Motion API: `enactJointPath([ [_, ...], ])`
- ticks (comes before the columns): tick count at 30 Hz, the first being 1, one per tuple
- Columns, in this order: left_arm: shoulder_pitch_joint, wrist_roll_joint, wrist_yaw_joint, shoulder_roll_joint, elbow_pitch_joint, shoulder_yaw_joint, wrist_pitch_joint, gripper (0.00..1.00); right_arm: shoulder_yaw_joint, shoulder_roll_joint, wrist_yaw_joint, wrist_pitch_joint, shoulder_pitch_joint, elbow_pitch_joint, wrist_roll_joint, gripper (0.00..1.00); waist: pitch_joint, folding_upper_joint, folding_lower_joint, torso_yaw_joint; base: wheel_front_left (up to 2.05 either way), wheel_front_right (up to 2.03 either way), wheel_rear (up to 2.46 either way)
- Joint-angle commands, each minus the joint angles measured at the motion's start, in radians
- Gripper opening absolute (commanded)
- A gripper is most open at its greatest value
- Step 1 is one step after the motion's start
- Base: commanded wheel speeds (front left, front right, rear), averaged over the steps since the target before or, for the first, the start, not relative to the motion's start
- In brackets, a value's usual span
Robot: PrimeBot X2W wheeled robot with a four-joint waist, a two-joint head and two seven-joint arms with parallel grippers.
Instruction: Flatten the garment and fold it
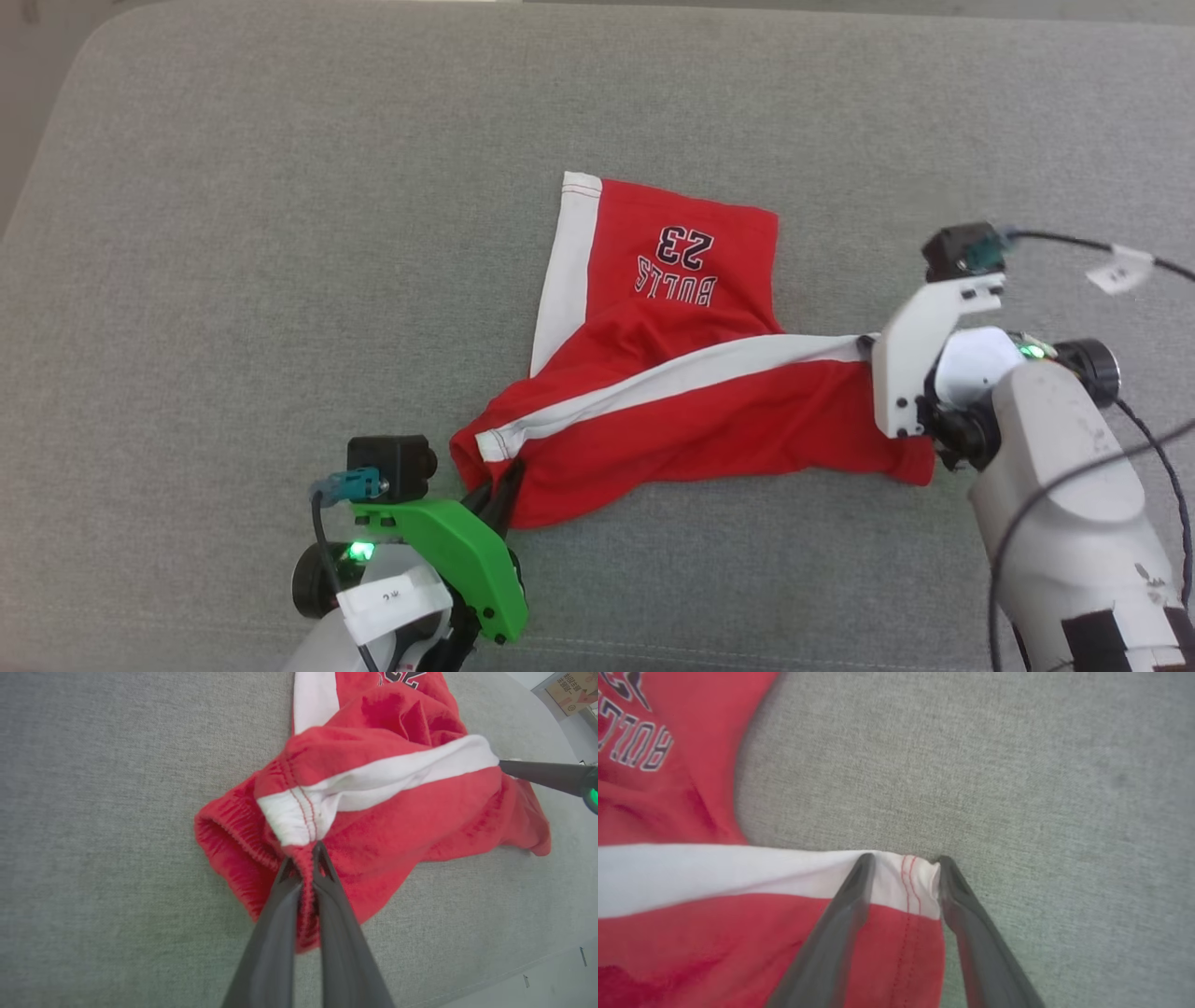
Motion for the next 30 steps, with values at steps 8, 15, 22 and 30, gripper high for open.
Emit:
enactJointPath([
  [8,-0.026,-0.007,-0.022,0.022,-0.025,0.006,-0.014,0.0,0.047,0.008,-0.001,0.073,0.014,-0.058,0.006,0.0,-0.026,0.0,0.0,-0.022,0.0,0.0,0.0],
  [15,-0.141,-0.08,-0.093,0.051,-0.126,0.057,0.023,0.0,0.116,-0.038,-0.001,0.078,-0.042,-0.26,0.046,0.0,-0.032,0.0,0.0,-0.046,0.0,0.0,0.0],
  [22,-0.457,-0.212,-0.109,0.053,-0.115,0.162,0.158,0.0,0.172,-0.133,-0.001,0.083,-0.26,-0.38,0.052,0.0,0.058,0.0,0.0,-0.066,0.0,0.0,0.0],
  [30,-0.906,-0.108,-0.094,0.064,0.094,0.212,0.123,0.0,0.169,-0.159,-0.001,-0.027,-0.59,-0.319,-0.003,0.0,0.202,0.0,0.0,-0.097,0.0,0.0,0.0],
])
